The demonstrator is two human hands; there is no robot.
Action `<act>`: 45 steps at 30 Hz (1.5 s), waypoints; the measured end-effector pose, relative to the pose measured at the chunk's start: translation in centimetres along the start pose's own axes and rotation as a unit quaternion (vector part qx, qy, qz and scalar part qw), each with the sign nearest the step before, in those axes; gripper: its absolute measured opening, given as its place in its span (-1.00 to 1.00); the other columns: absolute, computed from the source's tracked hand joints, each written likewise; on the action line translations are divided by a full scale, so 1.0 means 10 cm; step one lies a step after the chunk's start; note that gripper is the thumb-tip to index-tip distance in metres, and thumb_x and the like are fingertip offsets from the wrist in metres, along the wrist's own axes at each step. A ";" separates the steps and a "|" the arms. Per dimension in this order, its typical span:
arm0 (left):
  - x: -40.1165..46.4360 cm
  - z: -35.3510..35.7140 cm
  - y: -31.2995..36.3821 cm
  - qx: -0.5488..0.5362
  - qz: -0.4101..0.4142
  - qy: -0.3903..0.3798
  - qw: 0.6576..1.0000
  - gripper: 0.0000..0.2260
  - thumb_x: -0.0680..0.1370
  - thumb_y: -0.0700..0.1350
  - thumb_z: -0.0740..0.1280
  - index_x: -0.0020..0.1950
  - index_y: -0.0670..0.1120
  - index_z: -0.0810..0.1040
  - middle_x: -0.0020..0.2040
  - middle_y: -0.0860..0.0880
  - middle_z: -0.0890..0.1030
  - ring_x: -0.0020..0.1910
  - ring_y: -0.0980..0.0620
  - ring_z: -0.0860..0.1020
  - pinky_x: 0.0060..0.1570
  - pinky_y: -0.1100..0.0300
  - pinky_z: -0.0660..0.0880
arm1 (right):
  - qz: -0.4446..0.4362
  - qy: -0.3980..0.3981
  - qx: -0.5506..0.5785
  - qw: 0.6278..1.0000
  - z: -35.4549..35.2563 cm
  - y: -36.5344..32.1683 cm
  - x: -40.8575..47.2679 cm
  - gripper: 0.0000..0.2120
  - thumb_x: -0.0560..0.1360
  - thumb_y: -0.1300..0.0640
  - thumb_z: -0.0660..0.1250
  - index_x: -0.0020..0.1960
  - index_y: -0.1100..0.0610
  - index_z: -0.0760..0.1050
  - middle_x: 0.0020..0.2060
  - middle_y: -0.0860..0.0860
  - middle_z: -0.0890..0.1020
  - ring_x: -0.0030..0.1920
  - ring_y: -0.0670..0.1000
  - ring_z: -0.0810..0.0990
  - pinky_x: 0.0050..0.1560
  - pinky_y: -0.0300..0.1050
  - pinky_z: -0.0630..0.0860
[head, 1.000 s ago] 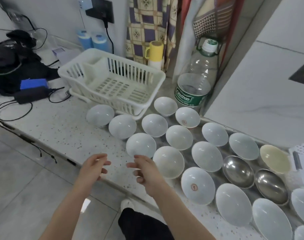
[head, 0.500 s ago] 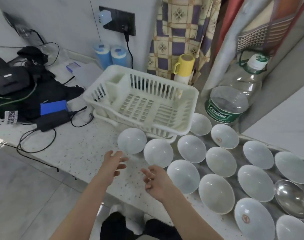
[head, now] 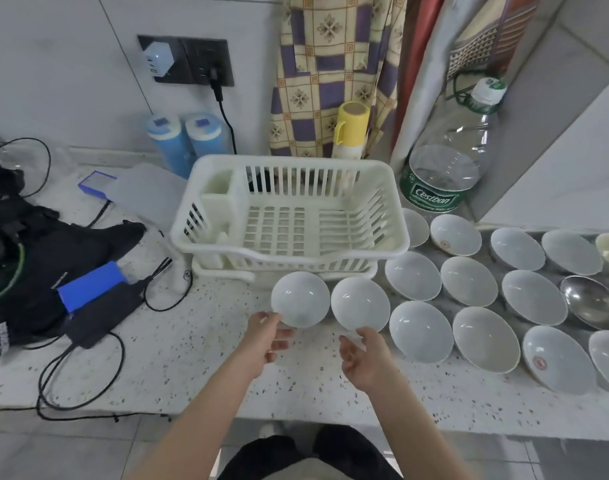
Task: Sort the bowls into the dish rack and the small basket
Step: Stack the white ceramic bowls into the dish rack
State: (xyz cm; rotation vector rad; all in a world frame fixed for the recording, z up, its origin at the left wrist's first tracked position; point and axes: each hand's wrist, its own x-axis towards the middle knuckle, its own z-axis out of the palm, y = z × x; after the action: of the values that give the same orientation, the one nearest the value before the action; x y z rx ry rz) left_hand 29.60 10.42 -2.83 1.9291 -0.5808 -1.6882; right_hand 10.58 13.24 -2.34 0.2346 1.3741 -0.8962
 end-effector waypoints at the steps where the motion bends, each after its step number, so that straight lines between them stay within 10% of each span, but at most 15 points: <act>1: 0.02 -0.02 0.01 -0.003 0.001 -0.002 1.000 -0.56 0.61 -0.06 0.25 0.47 -0.09 0.30 -0.05 -0.16 0.72 -0.37 0.01 0.57 -0.55 0.27 0.24 | -0.007 0.003 0.007 1.000 0.02 0.01 -0.01 -0.97 0.54 0.16 0.23 -0.03 0.08 0.38 -0.06 0.13 0.60 -0.45 -0.02 0.54 -0.62 -0.32 0.26; 22: 0.14 0.01 -0.03 -0.080 0.014 -0.105 0.991 -0.78 0.56 -0.29 0.20 0.16 -0.06 0.43 -0.15 -0.26 0.72 -0.49 0.08 0.35 -0.57 0.26 0.22 | -0.100 0.076 -0.026 0.992 0.12 0.04 -0.05 -0.72 0.56 0.22 0.22 0.26 0.10 0.38 0.00 0.11 0.65 -0.30 -0.01 0.60 -0.58 -0.28 0.26; 29: -0.03 -0.14 -0.06 -0.078 0.030 -0.086 0.993 -0.74 0.52 -0.28 0.19 0.16 -0.08 0.49 -0.15 -0.28 0.72 -0.57 0.13 0.30 -0.60 0.30 0.21 | -0.110 0.089 -0.023 0.990 0.04 0.05 -0.14 -0.83 0.47 0.33 0.20 0.03 0.21 0.47 -0.11 0.25 0.69 -0.64 -0.15 0.28 -0.66 -0.31 0.16; 45: -0.47 -0.77 0.69 -0.138 0.202 -0.073 0.967 -0.76 0.50 -0.21 0.19 0.11 -0.11 0.55 -0.18 -0.31 0.70 -0.59 0.13 0.27 -0.58 0.29 0.17 | -0.331 0.034 -0.081 0.939 0.47 -0.56 -0.89 -0.95 0.38 0.29 0.18 -0.26 0.22 0.34 -0.31 0.24 0.70 -0.64 -0.09 0.16 -0.65 -0.32 0.12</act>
State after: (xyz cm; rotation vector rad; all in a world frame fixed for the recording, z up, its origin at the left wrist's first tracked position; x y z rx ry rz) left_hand 36.70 8.69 5.83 1.3891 -0.6980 -1.5566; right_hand 10.94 10.26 8.75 -0.3539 1.6123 -1.3236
